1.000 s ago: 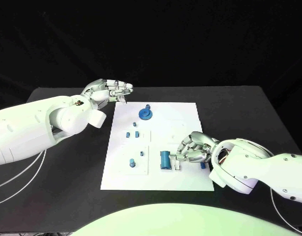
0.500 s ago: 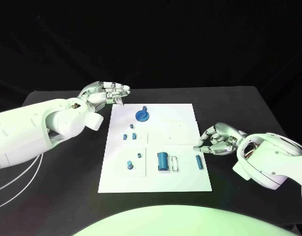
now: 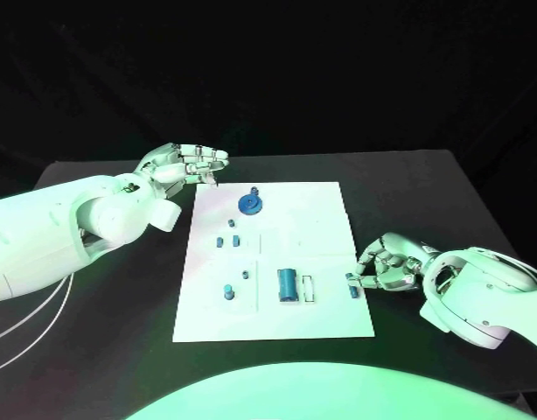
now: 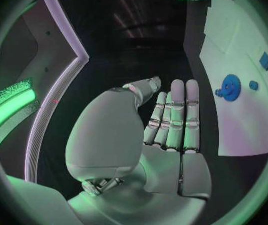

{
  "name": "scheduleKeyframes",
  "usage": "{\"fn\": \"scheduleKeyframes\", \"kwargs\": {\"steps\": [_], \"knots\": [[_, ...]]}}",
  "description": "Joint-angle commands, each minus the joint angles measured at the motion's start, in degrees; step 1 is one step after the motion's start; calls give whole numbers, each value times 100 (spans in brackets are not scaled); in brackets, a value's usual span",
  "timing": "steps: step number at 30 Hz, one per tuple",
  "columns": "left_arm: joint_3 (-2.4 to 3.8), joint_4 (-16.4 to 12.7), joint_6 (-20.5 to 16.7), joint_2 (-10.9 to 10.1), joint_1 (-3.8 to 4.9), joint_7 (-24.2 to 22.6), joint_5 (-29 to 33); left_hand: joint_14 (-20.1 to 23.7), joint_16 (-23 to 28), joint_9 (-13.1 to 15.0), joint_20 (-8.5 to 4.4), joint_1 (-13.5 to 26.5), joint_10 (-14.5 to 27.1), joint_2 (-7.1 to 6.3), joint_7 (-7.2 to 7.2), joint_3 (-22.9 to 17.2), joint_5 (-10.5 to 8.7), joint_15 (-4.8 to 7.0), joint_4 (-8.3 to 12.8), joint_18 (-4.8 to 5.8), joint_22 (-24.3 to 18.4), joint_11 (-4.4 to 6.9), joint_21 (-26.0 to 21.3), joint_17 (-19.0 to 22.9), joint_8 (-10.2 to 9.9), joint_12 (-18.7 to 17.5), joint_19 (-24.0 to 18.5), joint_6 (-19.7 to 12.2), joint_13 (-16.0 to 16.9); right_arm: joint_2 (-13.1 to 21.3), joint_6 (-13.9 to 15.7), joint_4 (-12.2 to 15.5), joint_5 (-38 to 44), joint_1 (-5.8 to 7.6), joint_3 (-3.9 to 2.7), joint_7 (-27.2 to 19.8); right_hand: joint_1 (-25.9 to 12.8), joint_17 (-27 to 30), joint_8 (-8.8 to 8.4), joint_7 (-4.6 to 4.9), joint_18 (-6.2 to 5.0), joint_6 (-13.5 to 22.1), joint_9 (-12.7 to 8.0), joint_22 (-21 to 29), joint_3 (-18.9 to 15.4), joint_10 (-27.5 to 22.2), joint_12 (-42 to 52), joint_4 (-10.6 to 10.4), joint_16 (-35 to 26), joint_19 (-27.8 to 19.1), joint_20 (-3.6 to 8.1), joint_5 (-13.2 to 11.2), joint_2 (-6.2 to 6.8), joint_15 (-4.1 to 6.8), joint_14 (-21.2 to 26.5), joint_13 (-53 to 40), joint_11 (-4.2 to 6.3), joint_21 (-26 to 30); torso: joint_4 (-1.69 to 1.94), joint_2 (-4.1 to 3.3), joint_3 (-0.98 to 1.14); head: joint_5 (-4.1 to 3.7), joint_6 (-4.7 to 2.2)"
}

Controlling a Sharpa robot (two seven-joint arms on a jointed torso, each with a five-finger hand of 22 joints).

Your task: Assemble the parts on the task board

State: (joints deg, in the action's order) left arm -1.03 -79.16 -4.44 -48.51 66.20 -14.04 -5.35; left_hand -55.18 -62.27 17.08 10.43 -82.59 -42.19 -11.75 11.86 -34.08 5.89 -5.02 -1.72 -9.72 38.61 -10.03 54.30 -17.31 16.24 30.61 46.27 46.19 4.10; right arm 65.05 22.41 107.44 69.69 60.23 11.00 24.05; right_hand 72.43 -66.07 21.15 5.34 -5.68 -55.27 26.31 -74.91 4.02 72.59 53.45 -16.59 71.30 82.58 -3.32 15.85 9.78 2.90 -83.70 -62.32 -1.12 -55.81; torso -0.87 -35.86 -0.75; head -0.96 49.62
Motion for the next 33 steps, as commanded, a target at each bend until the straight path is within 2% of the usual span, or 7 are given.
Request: {"fn": "scheduleKeyframes", "kwargs": {"steps": [1,3,11,16,20,29,33], "knots": [[4,-12,56,8,3,-57,28,18,36,9,9,81,40,3,154,10,24,-17,31,-84,-9,13,-26,8,0,34,-42,-43,-5,-35,-70,-29,306,-31,0,-16,102,382,-74,23,-95,-54,-34,8,-35,-168,-496,1,-417,-92,7,31,-31,-7,84,378,1,695,9,1,-1,14,17],[4,-11,57,7,3,-56,28,18,36,9,10,83,40,4,154,9,25,-17,31,-84,-9,13,-26,8,0,36,-43,-43,-5,-57,-76,-59,341,-55,1,22,171,488,-104,19,-115,-93,-72,130,-16,-188,-644,3,-559,-86,12,60,-74,-10,90,499,11,894,8,1,-6,20,24],[4,-9,60,0,3,-52,28,18,36,9,10,83,40,4,154,9,25,-17,31,-84,-9,13,-26,8,0,36,-43,-43,-5,-122,-147,-102,444,-107,4,108,179,181,-107,-14,-50,-200,-109,27,-40,31,-361,0,-324,74,40,61,-83,22,-51,308,41,515,7,5,-6,30,27],[4,-12,64,-9,3,-48,28,18,36,9,10,83,40,4,154,9,25,-17,31,-84,-9,13,-26,8,0,36,-43,-43,-5,-167,-321,-112,586,-138,7,206,176,-771,29,-133,167,-474,-107,-540,-140,604,764,0,531,410,121,28,-64,112,-344,-535,146,-898,5,4,-6,34,38],[4,-14,68,-18,3,-40,28,19,35,10,11,92,42,8,154,8,25,-19,29,-83,-10,12,-28,8,2,41,-43,-43,-5,-187,-486,-114,673,-154,9,292,131,-1305,137,-196,302,-570,-84,-916,-254,836,1349,-4,1004,541,177,-14,-63,169,-446,-999,203,-1785,4,4,-7,28,38],[4,-18,74,-26,3,-35,28,19,35,10,11,92,42,8,154,8,25,-19,29,-83,-10,12,-28,8,2,41,-43,-43,-5,-320,-584,-143,853,-202,13,414,81,-1397,178,-202,319,-563,-77,-985,-366,844,1420,-6,1085,547,190,-33,-63,176,-448,-1073,208,-1905,3,5,-1,37,38],[4,-19,75,-30,3,-34,28,19,35,10,11,92,42,8,154,8,25,-19,29,-83,-10,12,-28,8,2,41,-43,-43,-5,-395,-540,-188,1014,-240,13,505,258,-1454,202,-220,330,-550,-77,-1034,-324,849,1464,13,1133,549,203,2,-154,191,-448,-1124,225,-1991,6,5,0,36,38]]}}
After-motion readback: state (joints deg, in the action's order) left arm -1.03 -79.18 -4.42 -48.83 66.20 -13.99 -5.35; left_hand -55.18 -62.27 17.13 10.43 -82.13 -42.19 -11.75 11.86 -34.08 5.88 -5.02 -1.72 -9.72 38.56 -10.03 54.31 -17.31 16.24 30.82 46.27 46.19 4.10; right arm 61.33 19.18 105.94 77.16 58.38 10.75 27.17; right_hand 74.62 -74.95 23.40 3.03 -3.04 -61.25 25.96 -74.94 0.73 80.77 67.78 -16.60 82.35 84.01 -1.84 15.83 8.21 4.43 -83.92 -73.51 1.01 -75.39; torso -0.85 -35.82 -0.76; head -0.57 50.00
